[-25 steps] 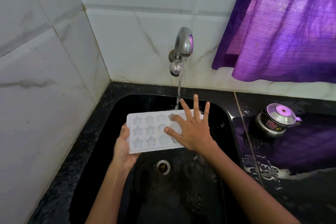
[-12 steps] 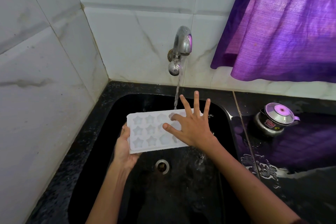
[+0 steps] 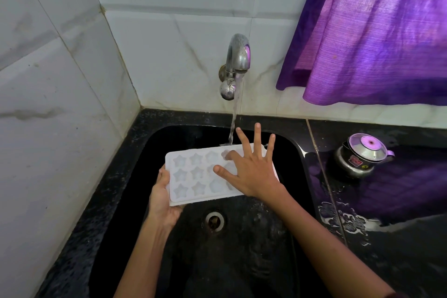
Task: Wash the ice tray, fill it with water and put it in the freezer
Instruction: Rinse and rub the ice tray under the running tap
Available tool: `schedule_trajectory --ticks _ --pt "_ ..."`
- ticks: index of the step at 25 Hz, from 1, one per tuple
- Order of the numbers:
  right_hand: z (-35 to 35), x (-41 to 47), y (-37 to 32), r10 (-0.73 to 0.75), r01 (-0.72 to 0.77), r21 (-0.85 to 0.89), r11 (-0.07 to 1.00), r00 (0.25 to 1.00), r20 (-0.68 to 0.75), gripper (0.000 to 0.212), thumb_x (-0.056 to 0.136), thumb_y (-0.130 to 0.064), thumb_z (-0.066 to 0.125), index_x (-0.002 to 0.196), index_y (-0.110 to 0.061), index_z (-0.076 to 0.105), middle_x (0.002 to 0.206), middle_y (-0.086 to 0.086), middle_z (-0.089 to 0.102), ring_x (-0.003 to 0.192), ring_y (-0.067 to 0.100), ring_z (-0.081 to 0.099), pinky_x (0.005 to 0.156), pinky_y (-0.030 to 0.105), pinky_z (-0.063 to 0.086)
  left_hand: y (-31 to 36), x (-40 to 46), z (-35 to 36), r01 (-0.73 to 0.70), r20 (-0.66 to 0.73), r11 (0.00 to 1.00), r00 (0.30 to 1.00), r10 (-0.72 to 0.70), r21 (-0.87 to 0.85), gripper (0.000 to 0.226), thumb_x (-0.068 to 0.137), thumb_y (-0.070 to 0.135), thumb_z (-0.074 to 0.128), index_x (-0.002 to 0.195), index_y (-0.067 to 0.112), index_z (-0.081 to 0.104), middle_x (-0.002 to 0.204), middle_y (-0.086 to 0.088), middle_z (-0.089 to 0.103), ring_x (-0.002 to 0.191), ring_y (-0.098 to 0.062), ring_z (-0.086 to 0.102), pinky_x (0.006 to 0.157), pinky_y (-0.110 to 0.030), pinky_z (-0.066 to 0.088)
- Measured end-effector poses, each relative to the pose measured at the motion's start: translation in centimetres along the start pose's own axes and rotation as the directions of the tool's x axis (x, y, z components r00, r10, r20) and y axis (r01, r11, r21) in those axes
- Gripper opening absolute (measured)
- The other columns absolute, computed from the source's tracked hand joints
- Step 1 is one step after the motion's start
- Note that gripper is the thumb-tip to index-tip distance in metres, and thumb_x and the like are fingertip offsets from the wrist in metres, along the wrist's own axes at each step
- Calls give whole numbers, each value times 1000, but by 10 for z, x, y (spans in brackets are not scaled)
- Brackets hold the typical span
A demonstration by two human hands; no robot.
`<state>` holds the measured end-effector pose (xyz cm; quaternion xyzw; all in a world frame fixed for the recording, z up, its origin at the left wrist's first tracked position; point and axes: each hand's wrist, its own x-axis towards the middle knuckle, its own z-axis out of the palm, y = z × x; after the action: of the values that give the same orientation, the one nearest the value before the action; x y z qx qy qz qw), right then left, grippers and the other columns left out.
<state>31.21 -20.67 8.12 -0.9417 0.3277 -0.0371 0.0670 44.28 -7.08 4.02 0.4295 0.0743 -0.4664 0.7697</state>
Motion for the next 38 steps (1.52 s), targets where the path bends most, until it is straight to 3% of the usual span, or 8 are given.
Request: schedule_trajectory --ticks 5,11,17,22,26,30,34,38 --pt "-5 -18 17 20 -13 263 965 999 -25 52 85 -73 20 120 -48 48 159 -3 -15 124 25 -53 95 46 -40 4 3 -2 -59 -18 998 998 59 -6 36 102 39 27 121 27 55 121 -8 64 107 -32 62 85 -54 50" --pt "3 -27 3 -68 69 78 995 998 -20 54 86 -72 20 122 -45 51 160 0 -12 128 30 -49 95 50 -41 1 3 -2 3 -19 999 1000 -2 35 50 100 47 26 138 21 45 128 -12 61 111 -35 60 81 -53 51" --pt "5 -24 5 -44 42 -36 998 997 -58 67 82 -77 15 120 -42 57 161 1 -7 128 29 -47 96 52 -40 1 2 -5 -31 9 1000 999 31 0 41 101 43 26 127 26 54 120 -7 67 101 -30 67 68 -46 60" --pt "10 -27 -1 -47 47 1 999 998 -34 79 72 -84 7 118 -44 56 161 2 -9 130 33 -46 95 54 -41 1 1 -5 -15 2 999 1000 15 34 43 101 46 25 124 26 56 112 -7 70 97 -30 69 68 -46 58" --pt "8 -24 2 -5 2 -59 998 999 -47 70 76 -82 11 117 -47 55 161 2 -11 129 33 -47 94 56 -40 3 0 -3 -26 7 999 1000 26 28 39 101 44 27 122 28 56 112 -6 70 97 -29 69 69 -46 57" --pt "7 -22 -1 -33 32 -40 999 999 -38 76 74 -84 6 109 -43 60 161 3 -9 127 33 -50 93 54 -42 3 1 -4 -35 7 998 999 34 55 39 101 44 27 119 29 58 109 -5 72 96 -28 69 70 -45 56" --pt "2 -19 1 -14 12 -59 998 999 -47 77 73 -83 4 113 -46 58 161 2 -10 127 34 -49 95 57 -40 3 1 -3 -16 22 999 1000 15 51 43 100 48 25 113 26 60 100 -5 75 93 -28 71 71 -45 55" --pt "4 -23 -2 -38 34 -53 998 997 -64 82 71 -85 2 108 -42 62 161 2 -5 128 32 -48 94 54 -41 3 0 -2 -15 13 998 1000 15 63 47 100 47 26 131 22 51 119 -10 66 106 -32 64 78 -49 53"
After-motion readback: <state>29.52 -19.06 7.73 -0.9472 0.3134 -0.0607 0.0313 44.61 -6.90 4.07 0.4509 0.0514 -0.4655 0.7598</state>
